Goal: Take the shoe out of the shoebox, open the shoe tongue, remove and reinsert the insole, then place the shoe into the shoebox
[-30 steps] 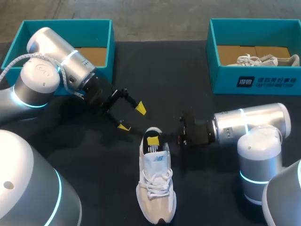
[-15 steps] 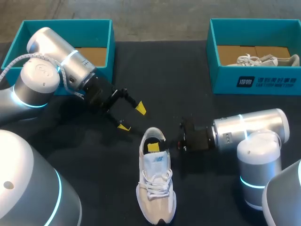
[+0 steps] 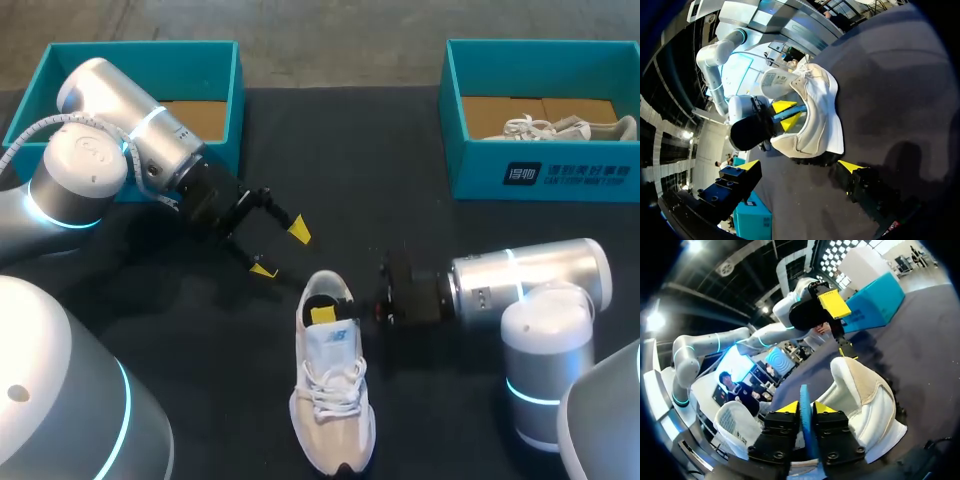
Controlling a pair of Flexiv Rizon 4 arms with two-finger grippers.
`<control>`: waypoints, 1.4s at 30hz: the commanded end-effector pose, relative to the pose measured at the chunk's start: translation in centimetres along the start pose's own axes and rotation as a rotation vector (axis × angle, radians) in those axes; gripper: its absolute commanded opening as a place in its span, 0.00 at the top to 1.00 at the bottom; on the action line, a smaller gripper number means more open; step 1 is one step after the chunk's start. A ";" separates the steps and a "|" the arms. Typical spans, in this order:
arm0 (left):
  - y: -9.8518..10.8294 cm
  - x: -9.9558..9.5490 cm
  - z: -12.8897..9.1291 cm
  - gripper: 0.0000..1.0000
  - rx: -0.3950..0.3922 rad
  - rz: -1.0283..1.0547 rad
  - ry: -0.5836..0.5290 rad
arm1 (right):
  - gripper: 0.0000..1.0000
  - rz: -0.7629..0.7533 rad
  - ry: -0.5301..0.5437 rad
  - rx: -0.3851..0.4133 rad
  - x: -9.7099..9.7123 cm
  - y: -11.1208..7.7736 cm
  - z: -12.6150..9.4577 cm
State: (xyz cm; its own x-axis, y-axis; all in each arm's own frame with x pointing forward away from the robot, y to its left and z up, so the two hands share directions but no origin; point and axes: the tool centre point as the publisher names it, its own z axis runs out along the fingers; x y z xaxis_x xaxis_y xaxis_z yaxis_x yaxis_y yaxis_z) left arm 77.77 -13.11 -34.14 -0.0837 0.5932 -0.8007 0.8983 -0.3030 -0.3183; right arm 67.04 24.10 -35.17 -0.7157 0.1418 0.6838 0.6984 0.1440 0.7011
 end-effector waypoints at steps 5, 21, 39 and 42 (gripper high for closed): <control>0.0 0.0 0.0 0.00 0.000 0.001 0.000 | 0.56 -0.032 -0.016 0.015 0.5 1.6 -0.3; 0.0 0.0 0.0 0.00 0.000 0.001 0.000 | 1.00 -0.048 -0.013 0.029 -0.4 2.1 0.2; 0.0 0.0 0.0 0.00 0.000 0.001 0.000 | 0.85 -0.054 -0.024 0.020 0.5 1.2 0.1; 0.0 0.0 0.0 0.00 0.000 0.001 0.000 | 0.50 -0.058 -0.024 0.023 0.5 1.5 0.2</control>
State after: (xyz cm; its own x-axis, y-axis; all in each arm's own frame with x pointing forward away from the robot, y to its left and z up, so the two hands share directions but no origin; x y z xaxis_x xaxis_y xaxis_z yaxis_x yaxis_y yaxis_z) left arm 77.77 -13.11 -34.14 -0.0837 0.5932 -0.8007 0.8983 -0.3030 -0.3183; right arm 67.58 24.33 -34.08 -0.7556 0.1498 0.6377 0.6550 0.1639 0.7376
